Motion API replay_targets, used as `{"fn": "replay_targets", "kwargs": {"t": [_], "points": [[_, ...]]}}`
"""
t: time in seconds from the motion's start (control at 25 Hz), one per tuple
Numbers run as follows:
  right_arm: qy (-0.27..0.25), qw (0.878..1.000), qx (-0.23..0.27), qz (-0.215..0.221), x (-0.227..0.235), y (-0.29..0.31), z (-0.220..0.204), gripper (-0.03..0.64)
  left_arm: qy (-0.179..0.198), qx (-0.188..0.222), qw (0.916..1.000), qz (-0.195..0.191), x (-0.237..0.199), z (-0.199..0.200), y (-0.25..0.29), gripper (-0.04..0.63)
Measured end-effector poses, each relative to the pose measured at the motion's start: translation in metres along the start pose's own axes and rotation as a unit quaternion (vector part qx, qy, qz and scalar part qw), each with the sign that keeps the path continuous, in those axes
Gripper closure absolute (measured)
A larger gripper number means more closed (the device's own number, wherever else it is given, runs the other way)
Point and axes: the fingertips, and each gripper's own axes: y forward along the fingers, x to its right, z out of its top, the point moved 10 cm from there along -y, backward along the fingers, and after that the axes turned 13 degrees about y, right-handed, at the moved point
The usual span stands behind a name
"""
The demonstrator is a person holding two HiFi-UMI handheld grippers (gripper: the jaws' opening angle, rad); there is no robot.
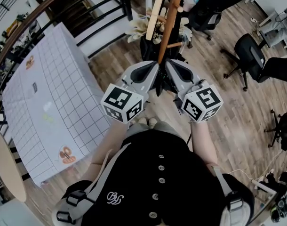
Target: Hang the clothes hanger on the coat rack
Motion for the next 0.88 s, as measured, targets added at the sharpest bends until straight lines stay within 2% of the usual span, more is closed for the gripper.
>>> {"fn": "replay_targets", "kwargs": {"t": [0.44,0.88], "points": [[0.004,1.000,-0.016,-0.002,-0.0039,0.0048,-0.0057,0.617,-0.005,0.004,1.0000,-0.004,-0.0002,0.0006,0.0003,0.597],[0.004,1.000,-0.008,-0.006,-0.0056,0.0015,-0.0039,0.617,-0.003,-0.003,0.9999,-0.011,0.0030,-0.0003,-0.0030,0.597]]}}
